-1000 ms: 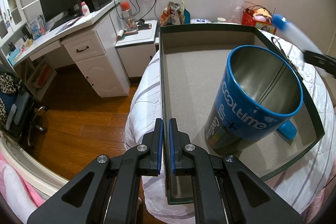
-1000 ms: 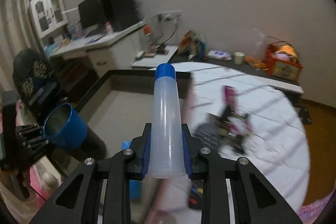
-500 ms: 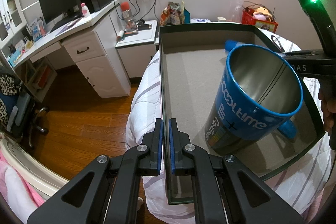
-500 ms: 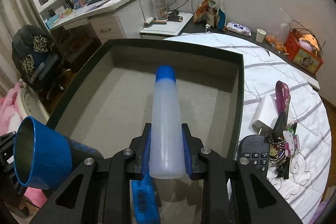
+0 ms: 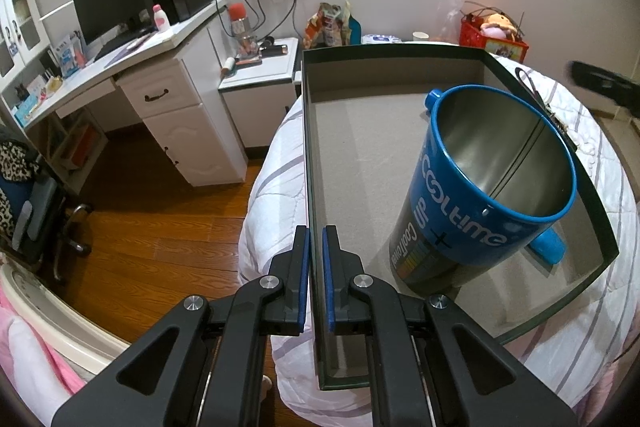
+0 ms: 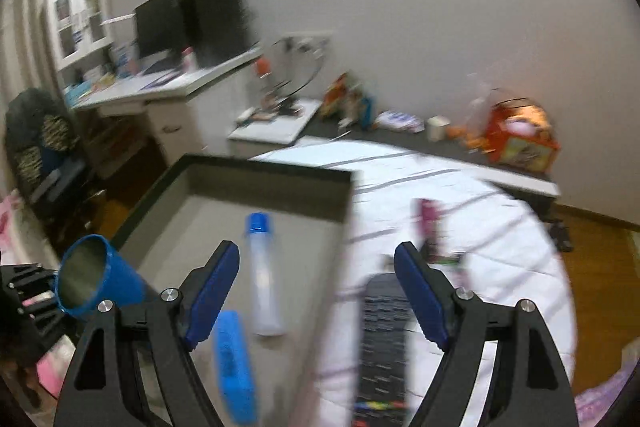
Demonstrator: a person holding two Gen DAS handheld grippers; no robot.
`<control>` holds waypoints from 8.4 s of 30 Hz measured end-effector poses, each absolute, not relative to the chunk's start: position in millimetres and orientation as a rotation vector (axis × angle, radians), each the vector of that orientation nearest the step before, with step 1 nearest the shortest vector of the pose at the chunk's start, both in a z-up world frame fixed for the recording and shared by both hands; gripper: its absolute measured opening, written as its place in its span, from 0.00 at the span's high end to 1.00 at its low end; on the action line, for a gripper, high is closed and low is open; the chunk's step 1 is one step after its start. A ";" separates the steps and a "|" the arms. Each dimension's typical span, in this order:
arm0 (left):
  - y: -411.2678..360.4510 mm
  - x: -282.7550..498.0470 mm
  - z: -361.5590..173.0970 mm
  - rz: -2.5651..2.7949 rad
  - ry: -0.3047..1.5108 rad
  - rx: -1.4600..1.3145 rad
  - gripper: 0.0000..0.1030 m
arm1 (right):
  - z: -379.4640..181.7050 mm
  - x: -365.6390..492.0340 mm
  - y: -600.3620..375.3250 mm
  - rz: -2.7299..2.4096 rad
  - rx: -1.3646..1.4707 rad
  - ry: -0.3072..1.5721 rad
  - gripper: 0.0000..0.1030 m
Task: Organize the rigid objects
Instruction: 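Move the right gripper back to the black TV remote on the quilt, then grasp the black TV remote with the right gripper and lift it, then carry the remote into the tray box and release it with the right gripper, then move the right gripper back to the keychain on the quilt, then grasp the black hair clip from the keychain pile with the right gripper, then carry the black hair clip into the tray box and release it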
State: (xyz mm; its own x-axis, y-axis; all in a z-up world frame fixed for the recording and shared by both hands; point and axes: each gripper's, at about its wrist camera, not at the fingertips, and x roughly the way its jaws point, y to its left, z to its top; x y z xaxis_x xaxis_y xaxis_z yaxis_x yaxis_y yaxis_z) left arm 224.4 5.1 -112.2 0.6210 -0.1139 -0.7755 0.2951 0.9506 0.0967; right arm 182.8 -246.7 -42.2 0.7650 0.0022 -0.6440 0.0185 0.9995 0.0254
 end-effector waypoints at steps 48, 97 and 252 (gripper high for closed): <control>2.5 226.0 -110.1 -0.226 0.873 0.249 0.92 | -131.3 101.5 -311.4 0.008 0.000 0.954 0.55; -1.3 227.2 -109.6 -0.230 0.874 0.249 0.92 | -61.2 102.8 -302.4 -0.065 0.078 0.759 0.57; -4.5 228.0 -107.7 -0.222 0.893 0.233 0.97 | -105.6 93.7 -351.2 -0.036 0.170 0.876 0.75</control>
State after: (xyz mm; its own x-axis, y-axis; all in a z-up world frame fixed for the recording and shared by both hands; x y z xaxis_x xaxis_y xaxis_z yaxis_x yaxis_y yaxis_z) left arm 228.0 -4.5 -107.7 0.6073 -0.0942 -0.7889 0.2868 0.9520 0.1071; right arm 93.7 -351.2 -105.6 0.6409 0.0383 -0.7667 0.1009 0.9859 0.1336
